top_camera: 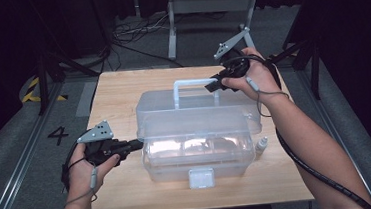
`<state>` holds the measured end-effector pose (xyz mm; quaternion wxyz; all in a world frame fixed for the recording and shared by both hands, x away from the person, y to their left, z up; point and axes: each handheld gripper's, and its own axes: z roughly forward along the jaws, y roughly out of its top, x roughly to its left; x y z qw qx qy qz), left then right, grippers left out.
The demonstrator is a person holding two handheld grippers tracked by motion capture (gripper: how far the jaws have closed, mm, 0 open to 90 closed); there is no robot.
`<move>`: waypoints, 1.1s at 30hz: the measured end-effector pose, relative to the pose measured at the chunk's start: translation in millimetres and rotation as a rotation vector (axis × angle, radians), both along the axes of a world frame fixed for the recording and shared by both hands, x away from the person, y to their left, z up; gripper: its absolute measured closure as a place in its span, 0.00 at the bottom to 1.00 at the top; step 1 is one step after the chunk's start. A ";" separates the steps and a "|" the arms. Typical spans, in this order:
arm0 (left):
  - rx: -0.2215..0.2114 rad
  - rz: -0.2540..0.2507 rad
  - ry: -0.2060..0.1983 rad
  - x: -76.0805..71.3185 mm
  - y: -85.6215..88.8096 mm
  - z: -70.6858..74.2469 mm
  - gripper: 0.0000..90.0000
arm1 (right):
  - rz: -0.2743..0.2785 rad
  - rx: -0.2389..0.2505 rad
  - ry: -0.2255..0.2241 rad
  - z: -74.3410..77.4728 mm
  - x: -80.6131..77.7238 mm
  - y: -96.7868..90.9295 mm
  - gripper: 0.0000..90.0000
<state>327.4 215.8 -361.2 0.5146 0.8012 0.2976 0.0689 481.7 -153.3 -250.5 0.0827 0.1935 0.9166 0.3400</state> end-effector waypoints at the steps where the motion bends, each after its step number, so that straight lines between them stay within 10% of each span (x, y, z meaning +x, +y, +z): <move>1: 0.003 0.016 -0.013 0.3 -2.4 -0.9 1.00 | 0.001 0.000 0.000 0.0 0.0 -0.1 0.78; 16: 0.010 0.042 -0.047 -0.5 -5.7 -1.6 1.00 | -0.005 0.030 -0.009 3.0 -3.8 -2.5 0.71; 33: 0.007 0.041 -0.039 0.6 -5.5 -0.2 1.00 | -0.030 0.118 -0.150 35.8 -51.4 -45.4 0.76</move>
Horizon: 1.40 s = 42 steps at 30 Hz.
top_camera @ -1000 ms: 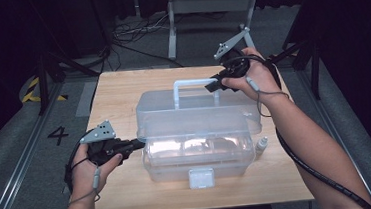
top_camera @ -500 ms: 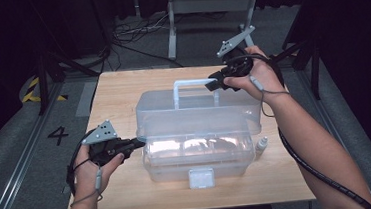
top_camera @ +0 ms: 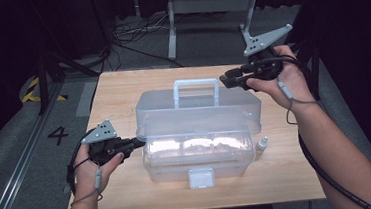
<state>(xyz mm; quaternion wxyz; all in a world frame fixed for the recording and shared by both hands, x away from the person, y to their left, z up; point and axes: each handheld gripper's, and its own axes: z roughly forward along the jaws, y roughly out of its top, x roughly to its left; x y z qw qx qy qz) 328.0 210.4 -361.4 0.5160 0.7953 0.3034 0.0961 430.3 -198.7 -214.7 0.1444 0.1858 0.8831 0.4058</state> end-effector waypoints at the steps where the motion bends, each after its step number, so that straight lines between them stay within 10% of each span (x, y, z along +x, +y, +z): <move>1: -0.001 0.000 0.006 0.1 0.0 0.3 1.00 | -0.002 0.003 0.000 0.4 -3.1 -3.5 0.77; 17: 0.005 -0.011 0.019 4.8 -0.6 6.7 1.00 | -0.085 0.026 0.001 -8.9 -49.2 -62.3 0.97; 42: 0.012 0.003 0.006 3.8 -3.3 7.5 1.00 | -0.157 0.058 0.021 -83.0 -104.5 -106.0 1.00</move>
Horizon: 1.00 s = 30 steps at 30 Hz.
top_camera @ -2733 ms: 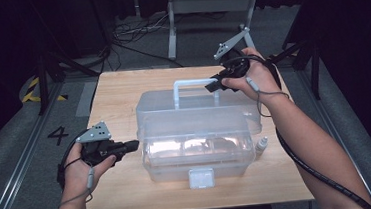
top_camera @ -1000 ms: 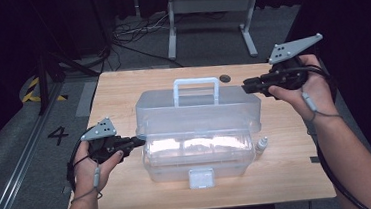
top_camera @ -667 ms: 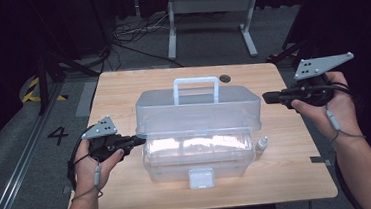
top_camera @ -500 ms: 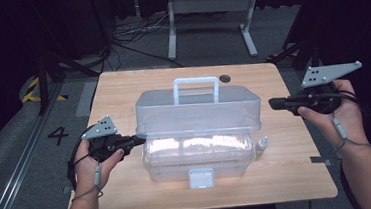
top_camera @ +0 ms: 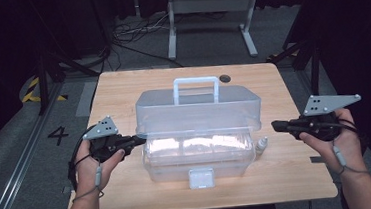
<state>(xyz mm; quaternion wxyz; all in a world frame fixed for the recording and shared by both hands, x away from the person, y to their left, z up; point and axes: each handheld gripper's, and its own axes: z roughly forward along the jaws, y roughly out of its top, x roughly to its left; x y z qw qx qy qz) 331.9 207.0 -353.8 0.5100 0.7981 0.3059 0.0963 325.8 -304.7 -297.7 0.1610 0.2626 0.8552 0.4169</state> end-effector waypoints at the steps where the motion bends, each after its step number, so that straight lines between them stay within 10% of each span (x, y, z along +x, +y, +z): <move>1: 0.000 0.000 0.001 0.0 0.0 0.0 1.00 | 0.001 0.006 0.004 -3.6 -0.2 0.5 1.00; 16: -0.006 0.002 0.001 -0.1 0.0 -0.5 1.00 | 0.014 0.215 0.012 -54.7 9.7 24.1 1.00; 30: -0.002 0.007 -0.004 -0.3 -2.0 -1.0 1.00 | -0.025 0.281 -0.010 -61.6 11.4 25.9 1.00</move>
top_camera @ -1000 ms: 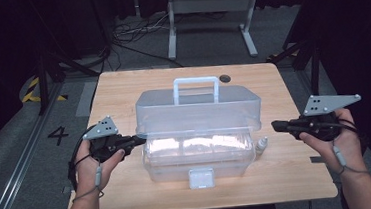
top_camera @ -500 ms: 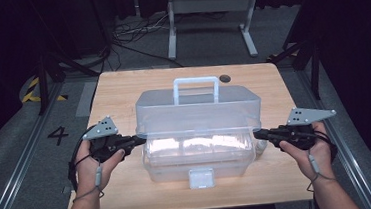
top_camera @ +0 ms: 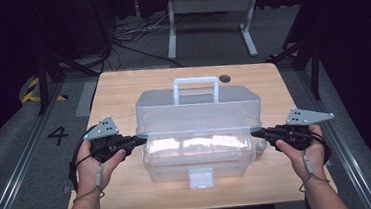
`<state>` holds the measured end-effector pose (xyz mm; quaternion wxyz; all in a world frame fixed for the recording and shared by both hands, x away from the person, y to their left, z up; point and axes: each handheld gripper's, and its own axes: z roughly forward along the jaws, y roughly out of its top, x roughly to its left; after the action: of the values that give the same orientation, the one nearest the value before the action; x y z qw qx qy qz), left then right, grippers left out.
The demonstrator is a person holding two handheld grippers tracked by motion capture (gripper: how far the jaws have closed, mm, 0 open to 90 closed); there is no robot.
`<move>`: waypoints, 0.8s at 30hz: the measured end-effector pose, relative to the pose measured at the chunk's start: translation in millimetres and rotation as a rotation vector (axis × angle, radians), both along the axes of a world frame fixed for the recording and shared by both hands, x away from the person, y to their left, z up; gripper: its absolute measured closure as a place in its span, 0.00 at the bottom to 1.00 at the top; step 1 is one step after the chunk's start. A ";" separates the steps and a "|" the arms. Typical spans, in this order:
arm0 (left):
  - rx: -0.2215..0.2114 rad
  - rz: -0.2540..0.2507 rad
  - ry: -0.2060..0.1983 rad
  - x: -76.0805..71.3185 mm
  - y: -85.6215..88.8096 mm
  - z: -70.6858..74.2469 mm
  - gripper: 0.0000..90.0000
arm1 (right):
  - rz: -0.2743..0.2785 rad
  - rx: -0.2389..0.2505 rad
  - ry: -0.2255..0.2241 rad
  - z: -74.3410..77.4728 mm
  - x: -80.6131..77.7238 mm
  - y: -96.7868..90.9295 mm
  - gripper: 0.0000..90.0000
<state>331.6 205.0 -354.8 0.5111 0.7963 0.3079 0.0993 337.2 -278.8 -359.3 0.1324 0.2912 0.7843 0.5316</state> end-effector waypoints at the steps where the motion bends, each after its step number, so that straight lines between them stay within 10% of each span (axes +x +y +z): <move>1: 0.001 0.001 -0.003 0.1 -0.4 0.1 1.00 | -0.010 0.011 -0.004 -0.4 -0.5 0.0 1.00; 24: -0.002 0.079 -0.067 11.2 -12.1 13.2 0.99 | -0.059 0.034 -0.066 13.9 10.5 7.9 1.00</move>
<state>342.8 192.9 -341.6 0.5176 0.7793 0.3218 0.1455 347.7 -270.9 -345.4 0.1688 0.2986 0.7615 0.5500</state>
